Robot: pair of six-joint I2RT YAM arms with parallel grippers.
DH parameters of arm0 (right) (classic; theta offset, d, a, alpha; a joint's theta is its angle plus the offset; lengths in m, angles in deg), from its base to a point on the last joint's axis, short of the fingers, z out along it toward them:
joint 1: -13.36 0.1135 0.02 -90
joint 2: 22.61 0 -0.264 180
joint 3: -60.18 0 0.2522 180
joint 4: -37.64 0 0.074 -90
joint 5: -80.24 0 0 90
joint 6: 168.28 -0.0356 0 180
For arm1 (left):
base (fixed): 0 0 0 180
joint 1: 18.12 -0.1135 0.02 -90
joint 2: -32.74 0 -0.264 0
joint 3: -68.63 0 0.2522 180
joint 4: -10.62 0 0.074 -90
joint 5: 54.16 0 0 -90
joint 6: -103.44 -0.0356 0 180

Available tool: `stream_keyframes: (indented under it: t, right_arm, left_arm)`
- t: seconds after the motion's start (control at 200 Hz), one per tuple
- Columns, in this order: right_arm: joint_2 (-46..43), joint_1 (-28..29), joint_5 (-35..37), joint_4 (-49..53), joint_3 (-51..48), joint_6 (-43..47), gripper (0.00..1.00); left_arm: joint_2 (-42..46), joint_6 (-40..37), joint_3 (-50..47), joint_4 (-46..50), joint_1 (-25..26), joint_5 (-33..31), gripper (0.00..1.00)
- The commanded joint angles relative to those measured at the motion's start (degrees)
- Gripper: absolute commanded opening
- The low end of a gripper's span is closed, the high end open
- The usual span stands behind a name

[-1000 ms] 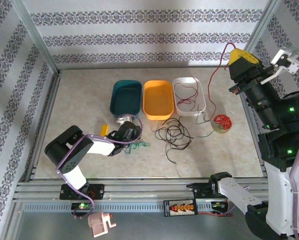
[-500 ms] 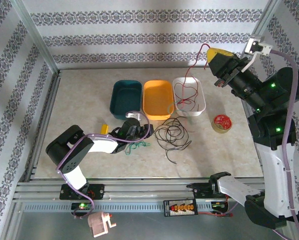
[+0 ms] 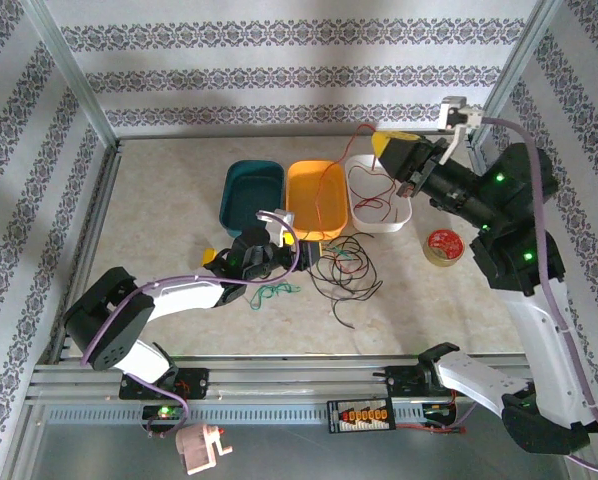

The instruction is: Untangle the cables

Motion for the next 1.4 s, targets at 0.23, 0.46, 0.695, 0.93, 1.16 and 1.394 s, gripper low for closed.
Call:
stream_keyframes:
  t: [0.23, 0.46, 0.695, 0.93, 1.16, 1.394]
  right_arm:
    - [-1.2, 0.7, -1.0, -2.1, -1.2, -1.4, 0.00]
    - [-1.5, 0.7, -0.9, -2.0, -1.4, -1.6, 0.00]
    - [-2.0, 0.4, 1.1, -1.3, -1.6, -0.8, 0.00]
    - [-4.1, -0.8, 8.6, 0.9, -0.5, 3.4, 0.00]
    - [-9.0, -3.4, 27.1, 1.1, 1.2, 10.4, 0.00]
    - [-13.5, -3.8, 41.7, -2.1, 1.3, 16.9, 0.00]
  left_arm:
    - [-4.5, 0.2, 0.6, -2.8, 0.3, 1.6, 0.61]
    - [-10.7, 3.6, 0.8, -5.9, -1.1, 0.9, 0.50]
    - [-14.2, 6.4, 1.1, -7.9, -1.6, 1.7, 0.03]
    - [-13.1, 10.4, -0.4, -0.6, -3.3, -8.8, 0.00]
    - [-10.4, 10.6, -0.2, 12.0, -3.7, -17.8, 0.00]
    - [-10.0, 11.0, -1.2, 13.5, -3.8, -18.4, 0.00]
